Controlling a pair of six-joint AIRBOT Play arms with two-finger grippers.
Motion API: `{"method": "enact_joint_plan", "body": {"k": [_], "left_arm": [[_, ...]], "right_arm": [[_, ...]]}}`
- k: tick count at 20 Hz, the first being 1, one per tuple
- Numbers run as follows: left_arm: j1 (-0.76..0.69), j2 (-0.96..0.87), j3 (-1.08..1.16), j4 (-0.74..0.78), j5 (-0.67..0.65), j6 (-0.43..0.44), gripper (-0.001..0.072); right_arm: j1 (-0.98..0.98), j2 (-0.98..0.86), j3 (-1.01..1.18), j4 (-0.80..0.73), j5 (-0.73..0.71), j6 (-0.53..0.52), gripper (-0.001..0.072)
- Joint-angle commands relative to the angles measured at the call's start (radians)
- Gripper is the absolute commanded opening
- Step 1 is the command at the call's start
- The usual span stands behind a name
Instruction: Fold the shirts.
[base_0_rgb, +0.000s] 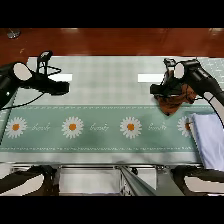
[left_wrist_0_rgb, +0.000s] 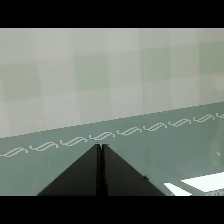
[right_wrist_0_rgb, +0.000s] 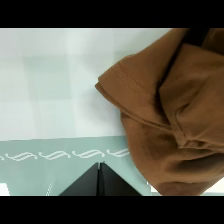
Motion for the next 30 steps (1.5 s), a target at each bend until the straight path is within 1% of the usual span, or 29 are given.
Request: {"method": "enact_joint_plan", "body": {"k": [1, 15, 16, 18, 19, 20, 22, 23, 24, 25, 27, 28, 29, 30], "left_arm": [[0.001, -0.001, 0.000, 0.000, 0.000, 0.000, 0.0022], [0.001, -0.001, 0.000, 0.000, 0.001, 0.000, 0.0022], [0.001, -0.001, 0.000, 0.000, 0.025, 0.000, 0.0021], [0.001, -0.001, 0.000, 0.000, 0.138, 0.000, 0.0022], [0.001, -0.001, 0.000, 0.000, 0.174, 0.000, 0.0022], [0.001, -0.001, 0.000, -0.003, 0.192, 0.000, 0.0021], [0.001, -0.002, 0.000, -0.002, 0.223, 0.000, 0.0022], [0.002, -0.005, 0.000, -0.002, 0.249, 0.000, 0.0030], [0.002, -0.010, 0.000, -0.002, 0.275, 0.000, 0.0236], [0.001, -0.016, 0.000, -0.002, 0.294, 0.000, 0.0689], [0.002, -0.025, 0.000, -0.002, 0.312, -0.003, 0.0702], [0.003, -0.029, 0.000, -0.002, 0.312, -0.003, 0.0702], [0.003, -0.032, 0.000, -0.002, 0.312, -0.003, 0.0702], [0.003, -0.035, 0.000, -0.002, 0.315, -0.003, 0.0702]], "right_arm": [[0.000, -0.001, 0.000, 0.000, 0.000, 0.000, 0.0028], [0.000, -0.001, 0.000, 0.004, -0.004, 0.010, 0.0029], [0.000, -0.001, 0.000, 0.005, -0.003, 0.009, 0.0028], [0.000, -0.001, 0.000, 0.009, -0.008, 0.011, 0.0029], [0.001, -0.001, 0.000, 0.010, -0.021, 0.011, 0.0029], [0.000, -0.001, 0.000, 0.008, -0.047, 0.011, 0.0028], [-0.001, -0.001, 0.000, -0.023, -0.143, 0.004, 0.0033], [-0.001, -0.001, 0.000, -0.060, -0.190, 0.004, 0.0153], [-0.001, -0.001, 0.005, -0.116, -0.238, 0.005, 0.0568], [-0.001, -0.001, 0.014, -0.195, -0.278, 0.010, 0.0625], [-0.037, -0.001, 0.047, -0.373, -0.326, 0.107, 0.0625], [-0.076, -0.002, 0.056, -0.426, -0.341, 0.154, 0.0625], [-0.129, -0.002, 0.058, -0.455, -0.357, 0.180, 0.0625], [-0.183, -0.006, 0.058, -0.451, -0.361, 0.181, 0.0626]]}}
